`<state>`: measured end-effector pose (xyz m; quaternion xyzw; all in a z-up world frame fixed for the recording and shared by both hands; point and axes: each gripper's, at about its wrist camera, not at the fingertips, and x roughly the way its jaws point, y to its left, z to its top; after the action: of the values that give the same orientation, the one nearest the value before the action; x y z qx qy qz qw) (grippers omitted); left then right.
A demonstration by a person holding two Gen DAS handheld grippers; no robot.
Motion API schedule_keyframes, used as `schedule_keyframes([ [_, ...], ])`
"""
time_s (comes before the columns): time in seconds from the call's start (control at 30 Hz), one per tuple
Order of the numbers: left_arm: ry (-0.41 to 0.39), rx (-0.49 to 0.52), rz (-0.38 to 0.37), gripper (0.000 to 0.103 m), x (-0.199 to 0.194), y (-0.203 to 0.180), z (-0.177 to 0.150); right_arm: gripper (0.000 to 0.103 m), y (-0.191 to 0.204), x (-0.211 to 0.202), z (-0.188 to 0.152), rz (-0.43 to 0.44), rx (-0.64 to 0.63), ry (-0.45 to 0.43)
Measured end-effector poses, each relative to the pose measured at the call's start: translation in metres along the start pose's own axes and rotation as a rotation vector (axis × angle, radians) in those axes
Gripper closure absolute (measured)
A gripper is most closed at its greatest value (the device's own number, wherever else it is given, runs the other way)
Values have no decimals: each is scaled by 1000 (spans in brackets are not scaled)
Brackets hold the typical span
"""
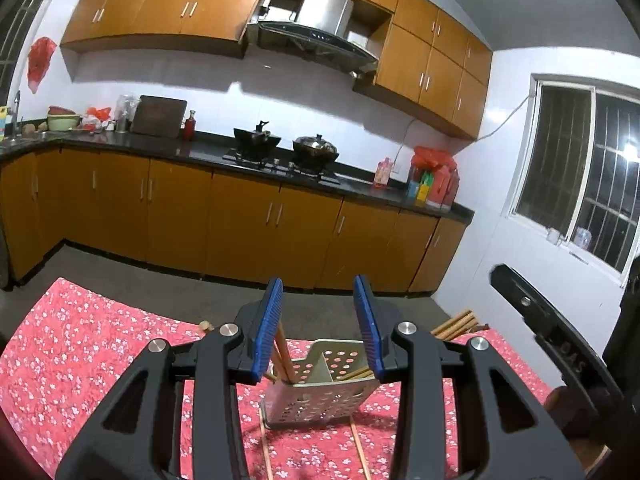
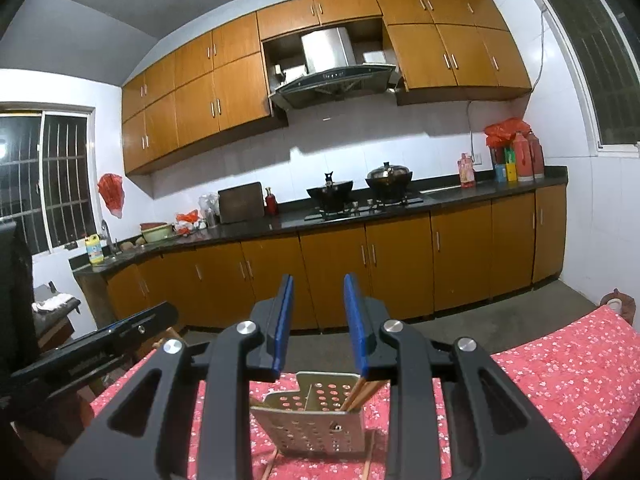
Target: Organize utensils
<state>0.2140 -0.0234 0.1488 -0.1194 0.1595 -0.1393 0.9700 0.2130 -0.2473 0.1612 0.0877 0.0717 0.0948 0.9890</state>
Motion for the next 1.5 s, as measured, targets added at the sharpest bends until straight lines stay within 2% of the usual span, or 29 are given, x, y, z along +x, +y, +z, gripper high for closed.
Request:
schedule_keyframes([
  [0.1,-25,-17,-7,66,-19,6,-3,76,-5,-22,-7,8,-3,0],
  [0.17,-36,-21,-5,66,-30,11,-8,76,-12,-34,-21,-3,-6,30],
  [0.23,-35,-11,13,66,-41,15,-18,76,-20,-38,-41,-36,-12,92],
  [0.3,-3,11,47,66,-44,21,-35,76,-35,-28,-78,-82,1,238],
  [0.37,63,40,92,66,-37,26,-56,76,-46,-13,-112,-118,27,377],
  [0.43,173,67,135,66,-21,32,-89,76,-54,0,-152,-132,55,526],
  [0.53,305,54,156,66,-4,37,-127,76,-49,8,-197,-113,79,655],
  [0.63,406,28,152,66,7,41,-158,76,-31,15,-223,-83,48,720],
  [0.73,457,22,145,66,14,40,-176,76,-17,23,-238,-86,-11,756],
  [0.8,472,28,139,66,16,37,-184,79,-8,21,-240,-114,-64,741],
  [0.83,478,34,137,66,17,36,-190,92,-7,22,-239,-134,-79,736],
  [1.03,517,49,128,66,27,29,-200,95,-43,21,-228,-244,-11,721],
  [1.17,573,80,134,67,41,22,-214,95,-65,16,-225,-278,40,716],
  [1.2,582,87,141,69,44,21,-217,95,-67,13,-225,-279,43,715],
  [1.27,583,121,177,86,48,17,-223,95,-67,14,-226,-278,40,715],
  [1.33,584,150,208,95,50,16,-223,95,-67,13,-225,-277,36,715],
  [1.5,579,116,281,96,59,45,-212,95,-67,25,-228,-263,31,722],
])
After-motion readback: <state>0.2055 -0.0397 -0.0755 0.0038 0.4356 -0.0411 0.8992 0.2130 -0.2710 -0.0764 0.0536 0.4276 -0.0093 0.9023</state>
